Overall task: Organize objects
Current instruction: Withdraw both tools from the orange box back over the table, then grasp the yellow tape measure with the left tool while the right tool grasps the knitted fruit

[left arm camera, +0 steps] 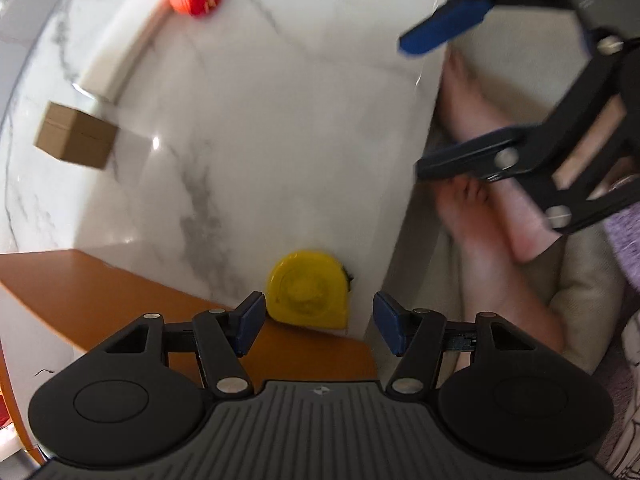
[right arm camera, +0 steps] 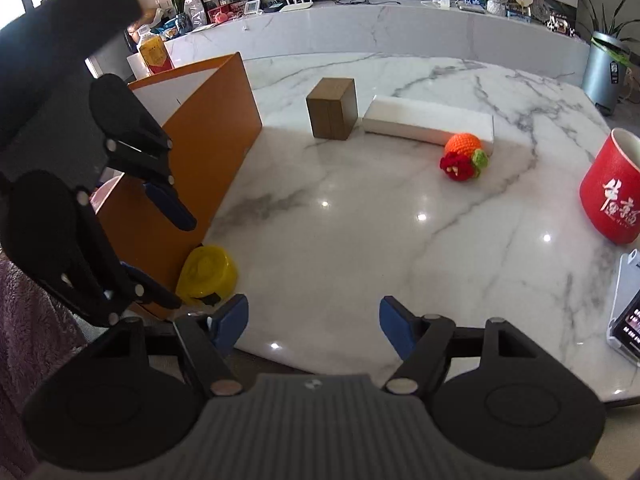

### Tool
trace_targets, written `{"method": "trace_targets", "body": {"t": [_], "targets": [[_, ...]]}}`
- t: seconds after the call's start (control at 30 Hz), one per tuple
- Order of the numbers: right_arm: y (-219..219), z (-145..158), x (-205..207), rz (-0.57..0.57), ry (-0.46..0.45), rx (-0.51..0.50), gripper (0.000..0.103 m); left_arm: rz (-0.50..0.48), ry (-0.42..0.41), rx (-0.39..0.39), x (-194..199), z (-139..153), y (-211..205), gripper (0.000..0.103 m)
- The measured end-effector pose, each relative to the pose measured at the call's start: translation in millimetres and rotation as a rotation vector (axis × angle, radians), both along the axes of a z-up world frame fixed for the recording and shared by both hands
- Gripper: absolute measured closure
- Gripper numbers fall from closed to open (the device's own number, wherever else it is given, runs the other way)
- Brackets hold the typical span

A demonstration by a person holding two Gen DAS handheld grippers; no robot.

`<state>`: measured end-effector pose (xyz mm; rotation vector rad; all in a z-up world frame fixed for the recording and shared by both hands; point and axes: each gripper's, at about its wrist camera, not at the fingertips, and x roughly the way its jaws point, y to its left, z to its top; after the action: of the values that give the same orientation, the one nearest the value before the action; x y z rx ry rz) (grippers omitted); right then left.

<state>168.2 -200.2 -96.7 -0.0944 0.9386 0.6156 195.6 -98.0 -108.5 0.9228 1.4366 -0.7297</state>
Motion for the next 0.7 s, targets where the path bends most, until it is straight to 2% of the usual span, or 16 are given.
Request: {"method": "trace_targets", "body": {"t": [0.2,0.27,0.4,0.6,0.7], "targets": [[0.0,-12.2,5.8,0.008,0.03,-0.007,0.029,0.002,0.05,0.082,9.9,-26.7,2.1,0.033],[0.5,-14.3,7.5,0.009,0.038,-0.006,0.029,0.012,0.057,0.086,12.9,-31.8,3.6,0.033],[3.1,-17.9,11.7,0.011,0.037,-0.02,0.028,0.04,0.067,0.096,19.4,-34.4,6.6,0.04],[0.0,-23.6,21.5,-0.021,0.06,-0.023,0.028,0.057,0.079,0.093,25.8,-36.3,11.5,0.041],[-2.4,-25.4,24.5,-0.032,0.06,-0.024,0.028,0.067,0.067,0.065,30.3,-33.7,17.2,0.041]]}}
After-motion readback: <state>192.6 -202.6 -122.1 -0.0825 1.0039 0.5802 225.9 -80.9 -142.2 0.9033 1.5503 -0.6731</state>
